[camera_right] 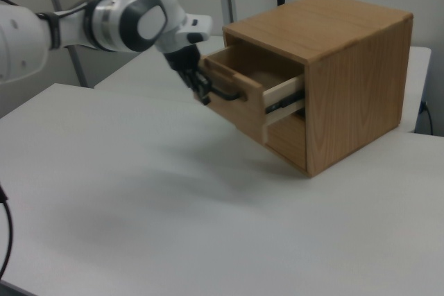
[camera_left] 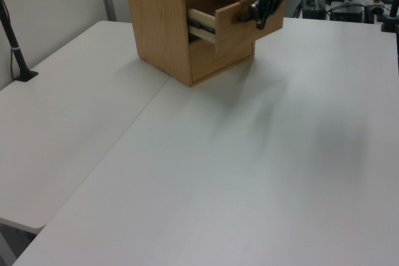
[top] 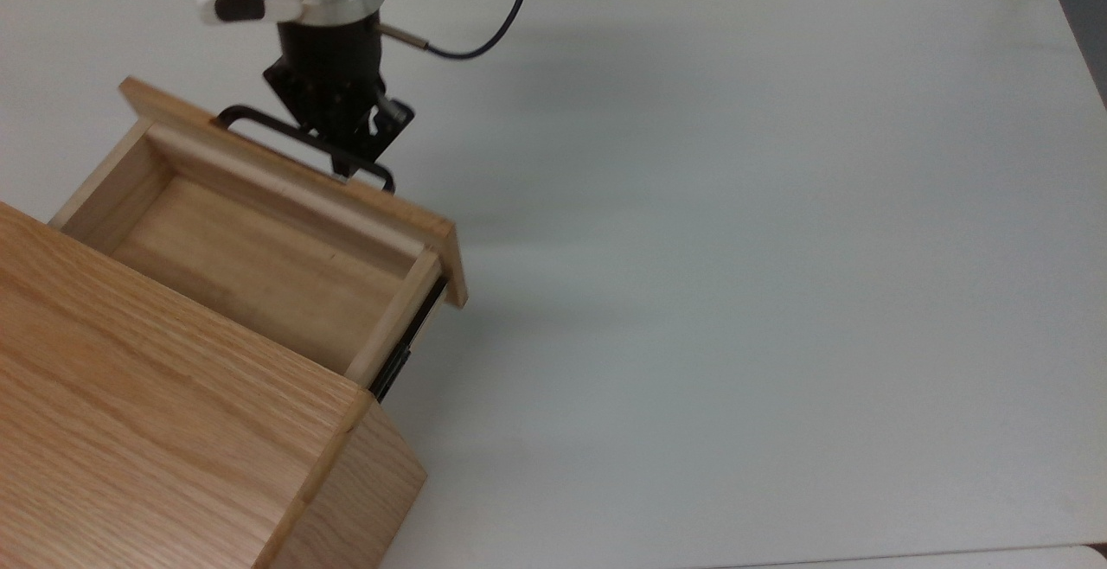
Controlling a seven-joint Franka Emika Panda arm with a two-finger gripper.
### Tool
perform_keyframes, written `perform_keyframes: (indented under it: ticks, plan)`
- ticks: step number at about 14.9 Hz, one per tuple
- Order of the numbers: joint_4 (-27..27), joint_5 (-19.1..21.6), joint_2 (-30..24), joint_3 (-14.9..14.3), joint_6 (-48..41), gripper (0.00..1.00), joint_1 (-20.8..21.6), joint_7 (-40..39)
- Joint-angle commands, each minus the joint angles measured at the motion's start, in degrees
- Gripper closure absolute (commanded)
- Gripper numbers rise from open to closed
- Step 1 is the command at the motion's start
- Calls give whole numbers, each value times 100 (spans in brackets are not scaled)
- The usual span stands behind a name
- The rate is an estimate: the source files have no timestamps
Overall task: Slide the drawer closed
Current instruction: 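Push the drawer by its handle into the wooden cabinet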
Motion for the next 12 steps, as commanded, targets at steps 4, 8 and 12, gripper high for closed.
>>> perform_keyframes:
  ticks: [4, 8, 12]
  plan:
    - [1575, -129, 1130, -97, 629, 91, -184, 126]
    - [1962, -725, 1657, -176, 1466, 91, -184, 740]
    - [1990, -1043, 1834, -176, 1844, 91, -218, 1198]
